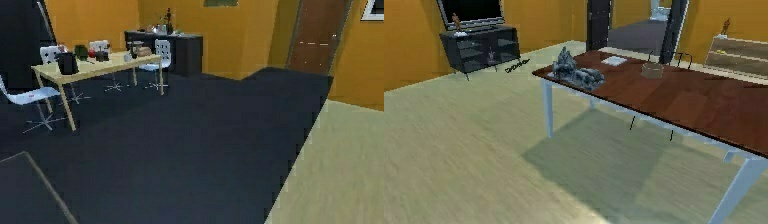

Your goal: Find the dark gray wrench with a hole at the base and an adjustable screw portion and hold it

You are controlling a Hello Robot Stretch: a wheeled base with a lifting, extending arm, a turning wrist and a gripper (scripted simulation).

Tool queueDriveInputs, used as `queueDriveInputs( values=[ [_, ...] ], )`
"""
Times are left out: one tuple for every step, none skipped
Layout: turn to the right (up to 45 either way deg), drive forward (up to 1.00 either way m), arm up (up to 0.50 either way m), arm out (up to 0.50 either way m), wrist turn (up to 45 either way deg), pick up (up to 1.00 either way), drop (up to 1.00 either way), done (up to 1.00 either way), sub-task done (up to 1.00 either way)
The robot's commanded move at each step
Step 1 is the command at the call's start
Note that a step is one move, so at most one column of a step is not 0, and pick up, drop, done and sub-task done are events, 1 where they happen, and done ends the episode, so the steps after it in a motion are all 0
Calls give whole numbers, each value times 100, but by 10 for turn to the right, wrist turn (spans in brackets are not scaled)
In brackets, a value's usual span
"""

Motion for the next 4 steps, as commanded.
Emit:
queueDriveInputs(
  values=[
    [-30, 0, 0, 0, 0, 0, 0, 0, 0],
    [0, 100, 0, 0, 0, 0, 0, 0, 0],
    [0, 100, 0, 0, 0, 0, 0, 0, 0],
    [0, 100, 0, 0, 0, 0, 0, 0, 0]
  ],
)
